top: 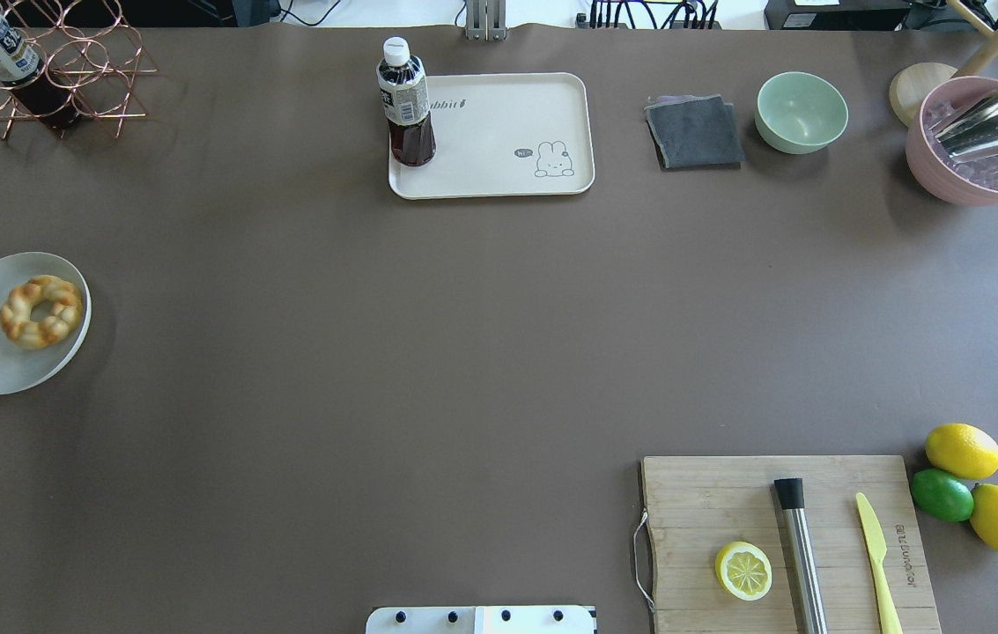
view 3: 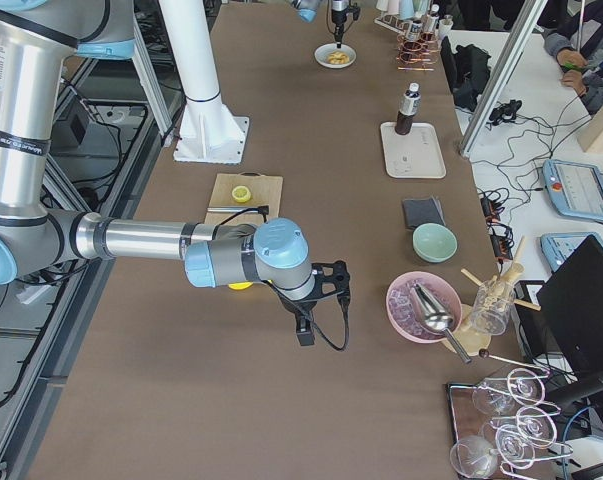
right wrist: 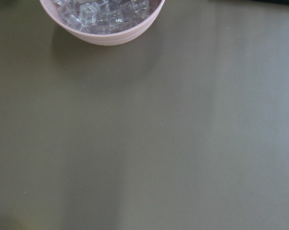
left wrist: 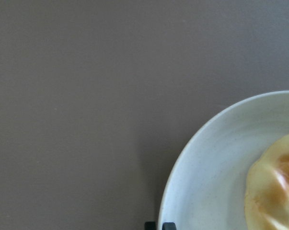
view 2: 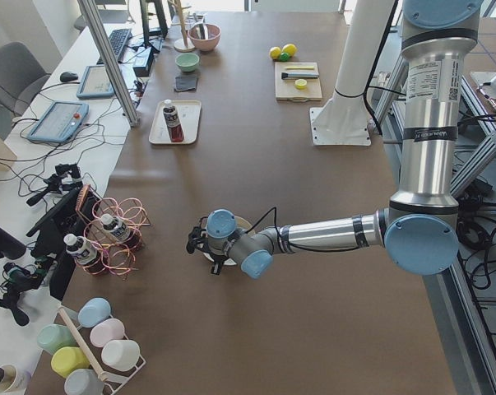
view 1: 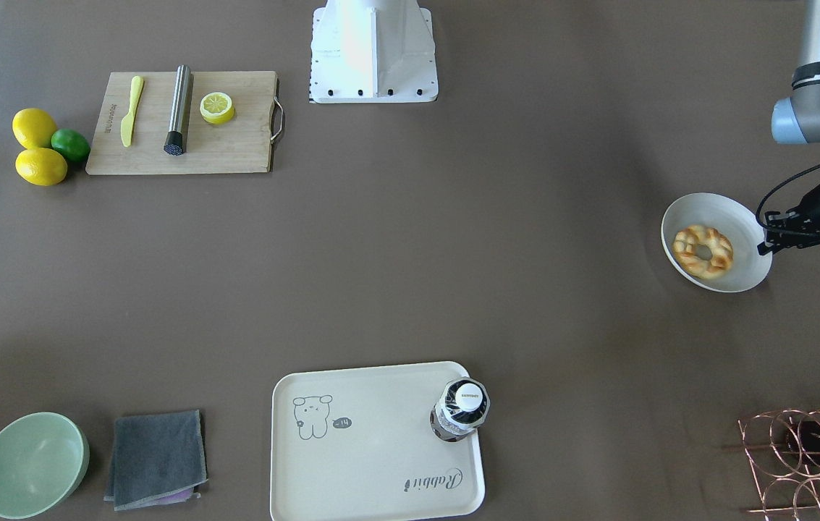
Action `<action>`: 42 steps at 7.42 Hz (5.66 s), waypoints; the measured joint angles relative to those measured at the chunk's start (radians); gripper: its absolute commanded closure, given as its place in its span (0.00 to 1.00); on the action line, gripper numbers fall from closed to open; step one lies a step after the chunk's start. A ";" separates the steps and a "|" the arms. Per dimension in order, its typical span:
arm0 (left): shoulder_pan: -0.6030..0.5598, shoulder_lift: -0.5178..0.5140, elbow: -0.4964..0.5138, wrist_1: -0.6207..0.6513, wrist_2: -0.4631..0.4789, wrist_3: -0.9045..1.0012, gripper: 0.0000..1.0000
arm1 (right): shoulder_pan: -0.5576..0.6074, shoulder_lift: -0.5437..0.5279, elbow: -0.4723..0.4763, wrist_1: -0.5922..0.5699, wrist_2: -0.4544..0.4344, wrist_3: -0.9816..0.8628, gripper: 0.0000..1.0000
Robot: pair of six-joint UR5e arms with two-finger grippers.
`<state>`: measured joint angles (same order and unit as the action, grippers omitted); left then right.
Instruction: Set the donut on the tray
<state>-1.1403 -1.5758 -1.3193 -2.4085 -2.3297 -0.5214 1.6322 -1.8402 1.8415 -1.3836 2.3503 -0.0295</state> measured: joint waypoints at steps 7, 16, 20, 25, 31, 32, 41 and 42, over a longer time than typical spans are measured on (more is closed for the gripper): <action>0.150 -0.094 -0.390 0.106 -0.046 -0.621 1.00 | -0.111 0.027 0.009 0.127 0.043 0.371 0.00; 0.653 -0.659 -0.550 0.693 0.412 -1.169 1.00 | -0.701 0.283 0.110 0.331 -0.178 1.364 0.08; 0.736 -0.760 -0.478 0.703 0.509 -1.237 1.00 | -0.833 0.553 0.177 -0.010 -0.191 1.431 0.19; 0.737 -0.768 -0.481 0.701 0.529 -1.246 1.00 | -0.893 0.647 0.197 -0.184 -0.169 1.380 0.22; 0.713 -0.764 -0.497 0.696 0.575 -1.248 1.00 | -0.893 0.634 0.231 -0.288 -0.158 1.303 0.32; 0.712 -0.765 -0.498 0.695 0.580 -1.255 1.00 | -0.895 0.633 0.232 -0.295 -0.159 1.301 0.35; 0.710 -0.768 -0.520 0.693 0.583 -1.297 0.02 | -0.894 0.624 0.258 -0.305 -0.157 1.301 1.00; 0.708 -0.768 -0.521 0.694 0.583 -1.298 0.02 | -0.894 0.627 0.260 -0.305 -0.156 1.302 1.00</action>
<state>-0.4323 -2.3438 -1.8400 -1.7149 -1.7470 -1.8189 0.7385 -1.2135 2.1012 -1.6887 2.1943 1.2727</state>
